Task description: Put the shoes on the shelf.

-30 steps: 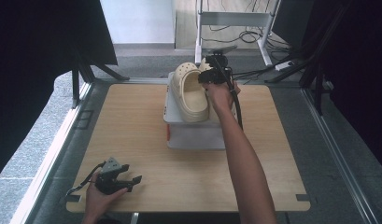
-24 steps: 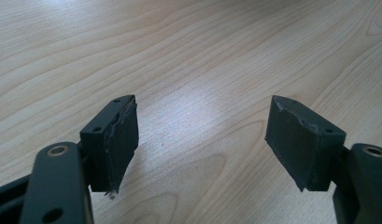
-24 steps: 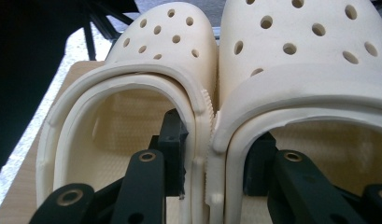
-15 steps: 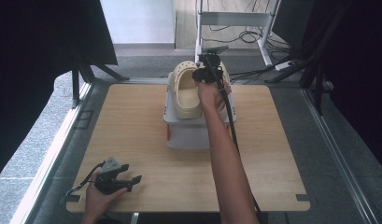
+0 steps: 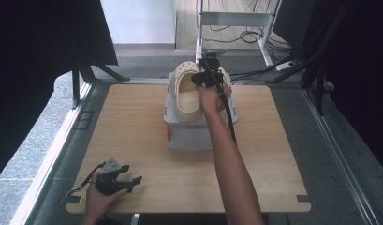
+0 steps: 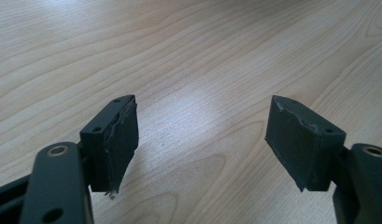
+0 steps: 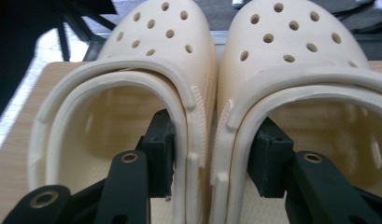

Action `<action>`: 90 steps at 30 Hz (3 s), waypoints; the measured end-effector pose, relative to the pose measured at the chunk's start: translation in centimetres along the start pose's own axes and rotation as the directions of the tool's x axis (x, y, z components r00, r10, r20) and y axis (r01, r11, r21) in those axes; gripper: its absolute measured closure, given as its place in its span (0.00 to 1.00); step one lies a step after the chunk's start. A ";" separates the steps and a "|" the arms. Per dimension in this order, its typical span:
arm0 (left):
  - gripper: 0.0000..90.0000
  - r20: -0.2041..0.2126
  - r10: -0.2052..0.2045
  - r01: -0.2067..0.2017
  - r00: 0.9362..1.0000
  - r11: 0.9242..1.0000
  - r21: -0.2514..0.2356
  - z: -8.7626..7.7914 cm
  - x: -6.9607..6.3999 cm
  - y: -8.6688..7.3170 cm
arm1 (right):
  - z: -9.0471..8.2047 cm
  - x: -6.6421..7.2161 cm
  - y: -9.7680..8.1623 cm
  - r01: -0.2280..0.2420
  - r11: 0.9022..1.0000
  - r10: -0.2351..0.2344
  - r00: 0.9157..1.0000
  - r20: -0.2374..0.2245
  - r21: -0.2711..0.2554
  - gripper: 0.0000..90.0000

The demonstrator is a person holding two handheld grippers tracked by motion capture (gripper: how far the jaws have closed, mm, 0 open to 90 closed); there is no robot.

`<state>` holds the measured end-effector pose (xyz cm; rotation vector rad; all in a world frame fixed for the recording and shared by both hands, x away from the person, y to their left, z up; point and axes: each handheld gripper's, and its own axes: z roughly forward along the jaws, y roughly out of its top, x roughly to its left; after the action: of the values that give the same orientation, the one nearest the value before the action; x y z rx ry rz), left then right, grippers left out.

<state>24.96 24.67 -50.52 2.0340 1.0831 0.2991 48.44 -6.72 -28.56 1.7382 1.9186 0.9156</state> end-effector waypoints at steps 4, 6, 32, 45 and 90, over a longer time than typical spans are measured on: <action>0.29 0.000 -0.001 0.001 1.000 1.000 0.003 0.1 0.0 0.0 | -0.3 -0.4 0.1 0.015 1.000 -0.014 0.999 -0.032 0.002 0.56; 0.29 -0.001 -0.001 0.001 1.000 1.000 0.001 0.1 0.0 0.0 | -0.6 -0.5 0.2 0.010 1.000 -0.010 0.999 -0.052 0.001 0.52; 0.29 -0.035 0.005 -0.005 0.999 1.000 0.023 -0.2 -0.4 -0.4 | -5.1 -3.0 -2.0 0.238 0.970 -0.243 0.918 -0.313 -0.052 0.50; 0.29 -0.038 0.005 -0.005 0.999 1.000 0.017 -0.2 -0.5 -0.5 | -6.4 -4.4 -5.6 0.372 0.916 -0.400 0.807 -0.434 -0.152 0.53; 0.29 -0.040 0.009 -0.008 0.999 1.000 0.025 0.0 -0.8 -0.4 | -6.9 -12.8 -18.7 0.329 0.903 -0.427 0.757 -0.495 -0.277 0.51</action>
<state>24.25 24.12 -50.67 2.0629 1.1081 0.3333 32.25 -20.98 -38.34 0.9720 2.3301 1.4731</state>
